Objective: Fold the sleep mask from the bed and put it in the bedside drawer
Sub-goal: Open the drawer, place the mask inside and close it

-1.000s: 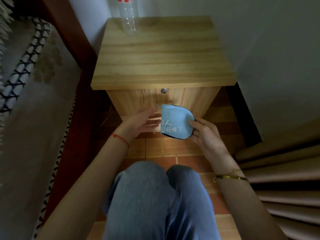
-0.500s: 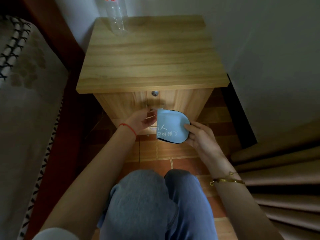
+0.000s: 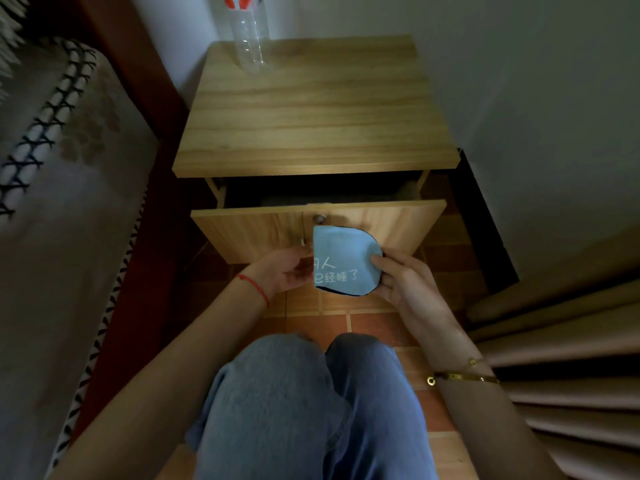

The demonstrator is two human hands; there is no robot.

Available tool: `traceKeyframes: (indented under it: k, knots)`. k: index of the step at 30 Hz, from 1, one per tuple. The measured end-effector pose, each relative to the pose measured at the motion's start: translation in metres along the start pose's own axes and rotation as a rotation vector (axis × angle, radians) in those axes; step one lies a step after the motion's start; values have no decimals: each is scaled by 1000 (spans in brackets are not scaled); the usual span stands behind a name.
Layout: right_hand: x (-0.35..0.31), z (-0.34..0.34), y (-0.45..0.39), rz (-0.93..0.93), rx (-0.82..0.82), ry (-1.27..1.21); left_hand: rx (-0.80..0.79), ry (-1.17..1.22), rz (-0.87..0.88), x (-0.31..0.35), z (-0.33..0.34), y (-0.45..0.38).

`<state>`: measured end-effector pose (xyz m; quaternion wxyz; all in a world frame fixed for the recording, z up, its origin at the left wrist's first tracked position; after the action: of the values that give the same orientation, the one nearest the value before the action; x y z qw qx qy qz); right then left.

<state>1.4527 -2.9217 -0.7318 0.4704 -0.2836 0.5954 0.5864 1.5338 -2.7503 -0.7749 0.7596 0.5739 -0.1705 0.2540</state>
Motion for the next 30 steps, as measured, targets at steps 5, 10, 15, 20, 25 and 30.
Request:
traceKeyframes:
  k: [5,10,15,20,25,30]
  knots:
    - [13,5,13,30,-24,-23,-62,28,-51,-16,0,36]
    - [22,8,19,83,11,-40,-90,5,-66,-27,-2,52]
    - [28,8,21,93,31,-41,-165,97,-129,-35,-5,49]
    - [26,7,22,78,44,-47,-103,-8,-104,-28,-14,53]
    - [16,11,20,67,36,-43,-143,-257,-15,-10,-14,74]
    - [-11,20,18,-22,-7,47,-127,-404,191,22,-15,101]
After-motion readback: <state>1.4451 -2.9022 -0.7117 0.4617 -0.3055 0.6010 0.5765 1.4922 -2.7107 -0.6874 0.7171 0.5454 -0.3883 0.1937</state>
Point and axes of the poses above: each hand's wrist, its own y-axis away from the middle knuckle, its own z-axis out of the palm, x = y × z, the point moved 5 cm from there along -y, towards the middle knuckle, and after that the axes turned 8 degrees about y, right-handed, at the moved point
